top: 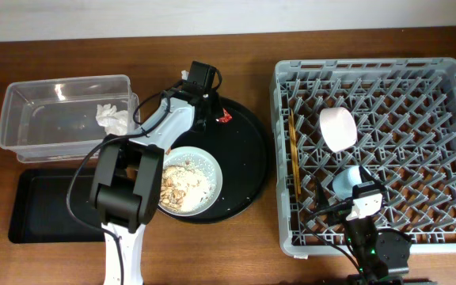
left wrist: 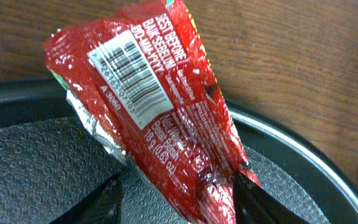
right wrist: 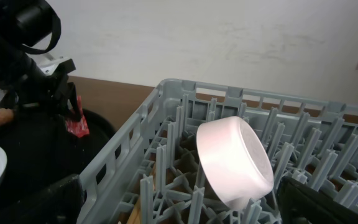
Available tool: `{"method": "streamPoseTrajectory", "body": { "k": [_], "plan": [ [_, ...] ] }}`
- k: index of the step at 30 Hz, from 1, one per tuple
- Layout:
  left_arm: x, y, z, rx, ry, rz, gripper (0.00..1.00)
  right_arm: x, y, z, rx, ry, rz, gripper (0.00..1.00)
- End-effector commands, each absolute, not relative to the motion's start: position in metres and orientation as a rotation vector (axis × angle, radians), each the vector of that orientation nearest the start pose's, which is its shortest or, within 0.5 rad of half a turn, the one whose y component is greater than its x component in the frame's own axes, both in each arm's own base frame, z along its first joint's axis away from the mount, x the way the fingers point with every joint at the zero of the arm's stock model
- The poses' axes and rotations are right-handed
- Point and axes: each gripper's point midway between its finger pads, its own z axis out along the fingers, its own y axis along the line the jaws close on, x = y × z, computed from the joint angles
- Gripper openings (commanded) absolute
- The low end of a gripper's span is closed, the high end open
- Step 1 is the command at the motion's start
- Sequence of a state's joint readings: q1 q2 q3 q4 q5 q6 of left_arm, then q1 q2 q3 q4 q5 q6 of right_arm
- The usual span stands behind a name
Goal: Sort waste into correct bins and load items into the dishwasher rack
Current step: 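Grasp the red wrapper with the left gripper and drop it in the clear bin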
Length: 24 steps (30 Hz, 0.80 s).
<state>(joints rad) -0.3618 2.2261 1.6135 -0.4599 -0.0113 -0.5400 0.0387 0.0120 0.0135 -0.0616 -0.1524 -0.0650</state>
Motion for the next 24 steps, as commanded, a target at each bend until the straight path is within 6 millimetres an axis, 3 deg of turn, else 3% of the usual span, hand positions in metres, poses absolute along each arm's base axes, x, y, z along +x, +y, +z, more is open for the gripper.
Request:
{"method": "streamPoseTrajectory", "body": {
  "k": [1,3,5,7,9,12,13,15,16,19,22,23,24],
  "plan": [
    [0.496,-0.189,-0.015,-0.258,2.708,-0.275,0.27,0.243,0.036,0.16,-0.208,1.62,0.102,0.98],
    [0.496,-0.19,-0.013,-0.254,2.71,-0.29,0.07,0.243,0.036,0.16,-0.208,1.62,0.102,0.98],
    [0.495,-0.193,-0.008,-0.244,2.716,-0.334,0.0,0.243,0.036,0.16,-0.208,1.62,0.102,0.98],
    [0.49,-0.189,0.017,-0.247,2.717,-0.356,0.0,0.243,0.036,0.16,-0.208,1.62,0.102,0.98],
    [0.486,-0.178,0.064,-0.201,2.674,-0.34,0.0,0.243,0.036,0.16,-0.208,1.62,0.102,0.98],
    [0.464,-0.127,0.147,-0.249,2.572,-0.086,0.0,0.243,0.036,0.16,-0.208,1.62,0.102,0.98],
    [0.458,-0.111,0.162,-0.278,2.553,-0.025,0.0,0.243,0.036,0.16,-0.208,1.62,0.102,0.98],
    [0.445,-0.062,0.187,-0.391,2.522,0.068,0.0,0.243,0.036,0.16,-0.208,1.62,0.102,0.98],
    [0.443,-0.026,0.188,-0.503,2.52,0.101,0.0,0.243,0.036,0.16,-0.208,1.62,0.102,0.98],
    [0.439,0.041,0.17,-0.784,2.508,0.131,0.0,0.243,0.036,0.16,-0.208,1.62,0.102,0.98],
    [0.439,0.075,0.15,-0.929,2.527,0.051,0.04,0.243,0.036,0.16,-0.208,1.62,0.102,0.98],
    [0.443,0.085,0.144,-0.953,2.518,0.032,0.27,0.243,0.036,0.16,-0.208,1.62,0.102,0.98],
    [0.451,0.085,0.141,-0.855,2.542,-0.023,0.47,0.243,0.036,0.16,-0.208,1.62,0.102,0.98]
  ]
}}
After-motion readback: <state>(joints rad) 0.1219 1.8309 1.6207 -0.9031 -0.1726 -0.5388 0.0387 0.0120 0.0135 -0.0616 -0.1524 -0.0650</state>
